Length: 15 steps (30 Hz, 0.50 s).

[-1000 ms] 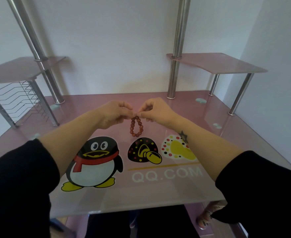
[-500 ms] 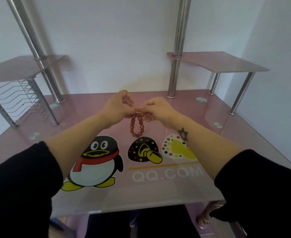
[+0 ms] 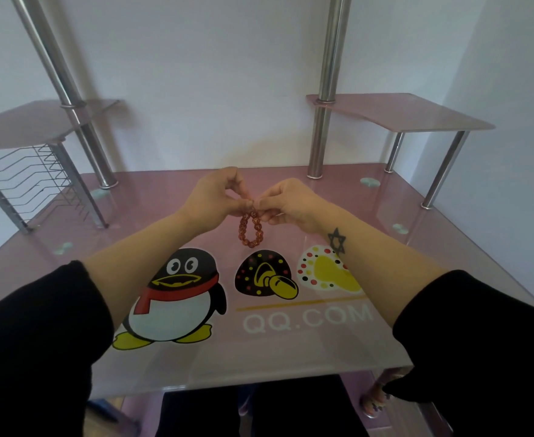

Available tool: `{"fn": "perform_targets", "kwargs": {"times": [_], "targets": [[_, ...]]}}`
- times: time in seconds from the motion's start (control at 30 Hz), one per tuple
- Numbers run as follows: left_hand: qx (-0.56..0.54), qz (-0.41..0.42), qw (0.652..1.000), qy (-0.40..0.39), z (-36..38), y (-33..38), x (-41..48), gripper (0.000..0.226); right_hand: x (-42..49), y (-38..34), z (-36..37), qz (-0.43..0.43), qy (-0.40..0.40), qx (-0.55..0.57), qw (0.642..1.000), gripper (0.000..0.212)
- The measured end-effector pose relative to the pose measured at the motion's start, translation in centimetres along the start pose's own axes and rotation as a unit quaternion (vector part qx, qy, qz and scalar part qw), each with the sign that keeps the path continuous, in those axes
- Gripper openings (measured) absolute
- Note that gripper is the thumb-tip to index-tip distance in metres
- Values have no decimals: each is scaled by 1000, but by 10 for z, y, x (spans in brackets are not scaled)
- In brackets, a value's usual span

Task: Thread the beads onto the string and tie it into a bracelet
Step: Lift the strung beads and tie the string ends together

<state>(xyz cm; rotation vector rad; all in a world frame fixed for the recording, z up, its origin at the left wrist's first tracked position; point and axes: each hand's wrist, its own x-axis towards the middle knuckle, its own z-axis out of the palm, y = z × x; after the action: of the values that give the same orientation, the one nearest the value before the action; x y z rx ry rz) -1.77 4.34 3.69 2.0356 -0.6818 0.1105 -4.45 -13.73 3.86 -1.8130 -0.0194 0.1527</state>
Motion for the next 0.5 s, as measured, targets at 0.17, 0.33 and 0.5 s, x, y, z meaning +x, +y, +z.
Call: {"fn": "perform_targets", "kwargs": {"times": [0.17, 0.33, 0.5], "targets": [[39, 25, 999, -6, -1, -3, 0, 26, 1, 0, 2, -10, 10, -55, 998, 7], [94, 55, 993, -37, 1, -1, -1, 25, 1, -1, 7, -13, 24, -138, 990, 13], [113, 43, 992, -37, -4, -9, -4, 20, 0, 0, 1, -24, 78, -137, 987, 10]]}}
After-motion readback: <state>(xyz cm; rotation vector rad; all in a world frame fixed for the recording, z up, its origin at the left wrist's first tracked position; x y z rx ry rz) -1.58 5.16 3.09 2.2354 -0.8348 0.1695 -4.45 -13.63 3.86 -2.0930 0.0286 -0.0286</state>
